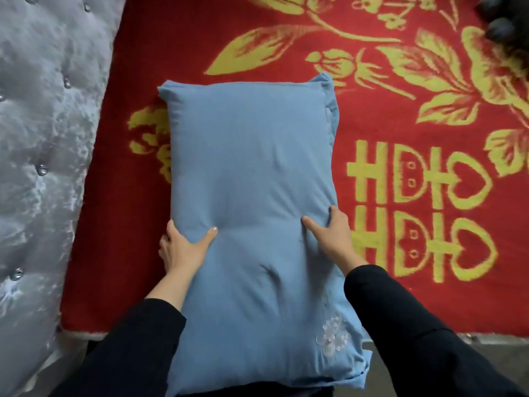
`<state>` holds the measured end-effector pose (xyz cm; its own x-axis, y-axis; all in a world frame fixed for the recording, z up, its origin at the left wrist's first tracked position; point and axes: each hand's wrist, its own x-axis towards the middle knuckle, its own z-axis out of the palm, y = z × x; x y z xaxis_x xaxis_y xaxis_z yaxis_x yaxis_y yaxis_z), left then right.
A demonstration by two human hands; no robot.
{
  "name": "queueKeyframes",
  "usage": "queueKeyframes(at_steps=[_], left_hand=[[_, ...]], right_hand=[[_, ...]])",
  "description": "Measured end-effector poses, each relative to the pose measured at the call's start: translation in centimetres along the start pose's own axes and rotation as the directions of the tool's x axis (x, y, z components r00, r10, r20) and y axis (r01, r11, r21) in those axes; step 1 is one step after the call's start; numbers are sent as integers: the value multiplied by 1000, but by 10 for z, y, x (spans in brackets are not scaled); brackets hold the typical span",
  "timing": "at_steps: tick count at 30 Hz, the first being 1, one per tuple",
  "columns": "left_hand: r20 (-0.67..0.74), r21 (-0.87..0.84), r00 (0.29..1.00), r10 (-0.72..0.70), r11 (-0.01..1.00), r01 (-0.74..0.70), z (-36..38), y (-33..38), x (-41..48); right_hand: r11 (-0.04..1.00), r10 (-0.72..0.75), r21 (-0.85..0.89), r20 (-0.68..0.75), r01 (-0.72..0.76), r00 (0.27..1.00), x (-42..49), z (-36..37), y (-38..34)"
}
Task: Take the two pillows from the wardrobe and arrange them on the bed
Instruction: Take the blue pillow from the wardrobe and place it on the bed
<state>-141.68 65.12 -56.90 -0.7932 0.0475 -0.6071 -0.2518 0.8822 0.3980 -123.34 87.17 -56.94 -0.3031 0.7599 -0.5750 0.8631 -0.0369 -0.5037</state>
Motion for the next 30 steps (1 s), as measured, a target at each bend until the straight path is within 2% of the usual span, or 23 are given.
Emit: queueKeyframes(at_steps=[2, 5, 11, 14, 18, 22, 30], left_hand=[[50, -53, 993, -107, 993, 110, 3, -9, 0], [78, -124, 986, -148, 980, 157, 7, -14, 0], [64, -215, 971, -228, 947, 237, 2, 1, -4], [16, -211, 981, -191, 959, 190, -7, 19, -12], [-28, -194, 991, -130, 973, 122, -28, 49, -11], [-70, -210, 997, -45, 977, 30, -62, 89, 9], [-75, -197, 983, 170, 963, -182, -132, 186, 112]], right_hand=[[983, 106, 146, 72, -115, 992, -1, -5, 13], [916, 190, 322, 181, -241, 965, -4, -9, 27], [827, 111, 519, 225, -215, 968, -3, -9, 10], [818, 84, 536, 251, -210, 964, -6, -15, -5], [785, 107, 590, 169, -188, 980, -12, -25, -37], [755, 60, 646, 103, -113, 993, 1, -37, -91], [820, -109, 569, 56, 58, 993, 87, -45, -222]])
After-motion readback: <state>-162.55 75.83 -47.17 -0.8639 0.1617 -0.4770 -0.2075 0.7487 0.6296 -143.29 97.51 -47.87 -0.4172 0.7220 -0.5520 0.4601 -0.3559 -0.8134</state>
